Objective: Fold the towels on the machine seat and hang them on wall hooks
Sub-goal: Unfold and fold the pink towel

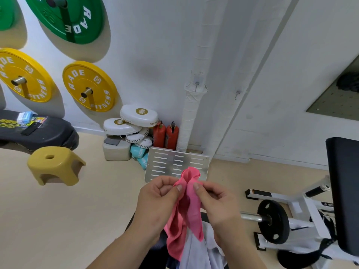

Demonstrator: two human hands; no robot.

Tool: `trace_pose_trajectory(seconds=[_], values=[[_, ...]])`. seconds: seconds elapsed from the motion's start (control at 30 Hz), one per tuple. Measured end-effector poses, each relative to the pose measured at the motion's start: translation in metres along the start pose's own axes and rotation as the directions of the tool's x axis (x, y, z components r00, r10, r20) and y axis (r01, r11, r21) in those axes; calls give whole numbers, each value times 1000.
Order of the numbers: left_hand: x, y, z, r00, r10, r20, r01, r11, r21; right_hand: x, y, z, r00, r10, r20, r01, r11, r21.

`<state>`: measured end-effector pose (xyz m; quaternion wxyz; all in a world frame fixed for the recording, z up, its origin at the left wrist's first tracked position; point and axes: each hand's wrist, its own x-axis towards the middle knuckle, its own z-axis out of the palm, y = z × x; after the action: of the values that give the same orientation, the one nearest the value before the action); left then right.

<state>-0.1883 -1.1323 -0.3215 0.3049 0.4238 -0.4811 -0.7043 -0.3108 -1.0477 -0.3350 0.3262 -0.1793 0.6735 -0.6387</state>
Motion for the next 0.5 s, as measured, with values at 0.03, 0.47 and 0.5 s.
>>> trace_pose_trajectory(seconds=[0.03, 0.47, 0.5], values=[[0, 0, 0, 1000, 19, -4, -19, 999, 31, 0, 0, -1, 1000, 11, -27, -10, 1000, 16], [-4, -6, 11, 993, 103, 62, -115, 965, 237, -5, -1, 7, 997, 75, 33, -77, 995, 66], [-6, -6, 12, 992, 108, 63, -121, 961, 250, -6, -1, 8, 996, 77, 46, -80, 995, 57]])
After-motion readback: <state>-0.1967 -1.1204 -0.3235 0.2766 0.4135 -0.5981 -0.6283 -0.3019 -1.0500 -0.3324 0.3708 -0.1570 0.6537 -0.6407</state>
